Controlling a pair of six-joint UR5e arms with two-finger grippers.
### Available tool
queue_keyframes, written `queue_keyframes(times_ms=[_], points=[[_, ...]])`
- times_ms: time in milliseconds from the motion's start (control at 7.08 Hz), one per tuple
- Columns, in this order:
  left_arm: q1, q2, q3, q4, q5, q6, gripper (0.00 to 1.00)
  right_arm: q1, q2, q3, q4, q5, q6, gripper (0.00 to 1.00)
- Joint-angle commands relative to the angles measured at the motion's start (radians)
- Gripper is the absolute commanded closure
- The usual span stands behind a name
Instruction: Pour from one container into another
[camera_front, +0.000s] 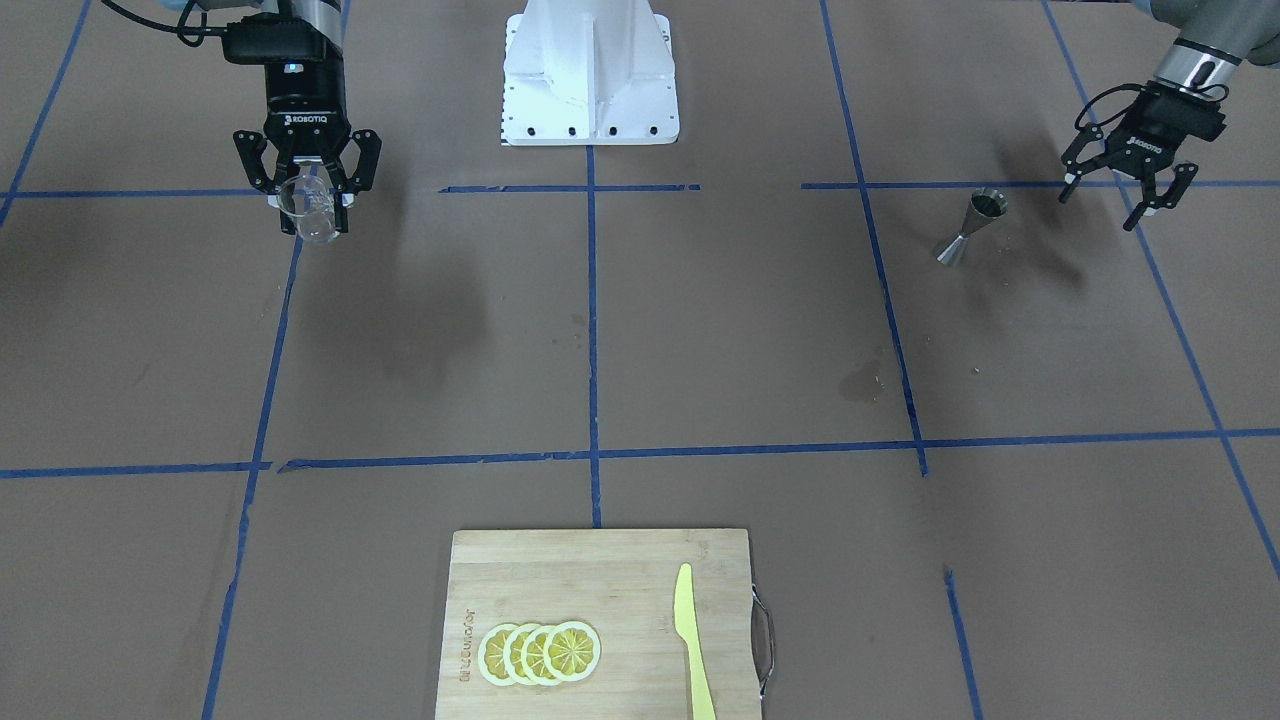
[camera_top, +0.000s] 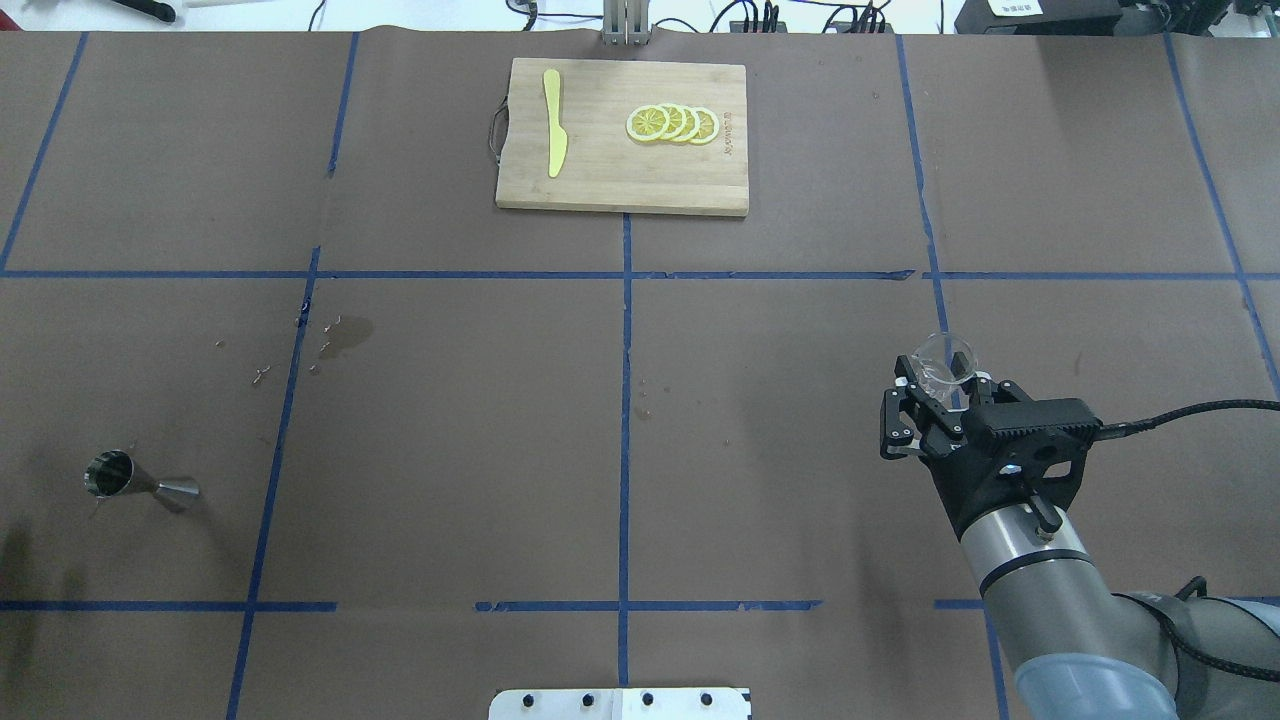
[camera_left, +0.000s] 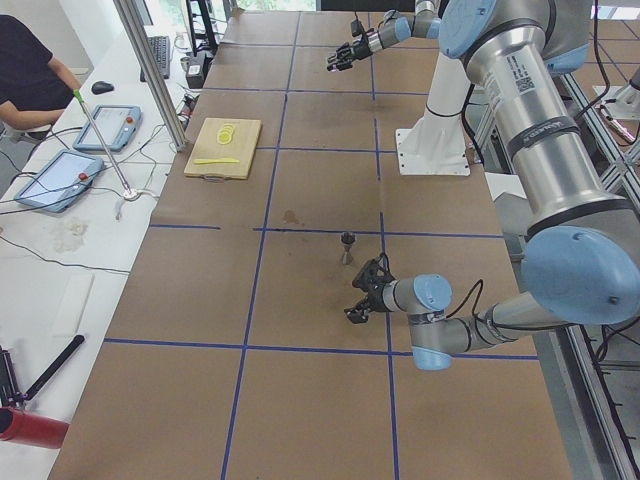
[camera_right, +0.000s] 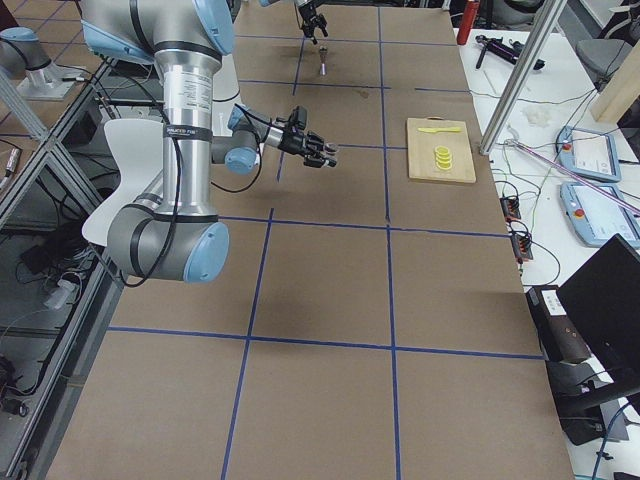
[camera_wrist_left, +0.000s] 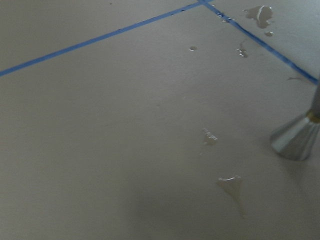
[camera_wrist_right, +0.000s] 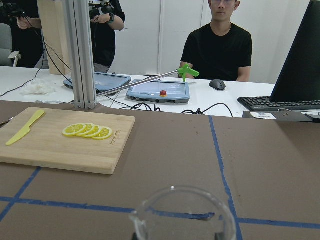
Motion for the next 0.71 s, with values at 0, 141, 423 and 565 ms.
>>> queue_keyframes(times_ms=[0, 141, 423, 565], points=[[-0.354, -0.106, 0.001, 0.222, -0.297, 0.247, 0.01, -0.003, 0.019, -0.028, 0.0, 0.001, -0.002, 1.0], [-0.458, -0.177, -0.001, 0.348, -0.377, 0.275, 0.01, -0.001, 0.034, -0.043, 0.002, 0.004, 0.005, 1.0], [-0.598, -0.304, -0.007, 0.586, -0.512, 0.276, 0.0, 0.0, 0.036, -0.068, 0.053, 0.003, 0.002, 1.0], [-0.639, -0.336, -0.01, 0.686, -0.577, 0.276, 0.0, 0.002, 0.036, -0.103, 0.104, 0.001, 0.002, 1.0]])
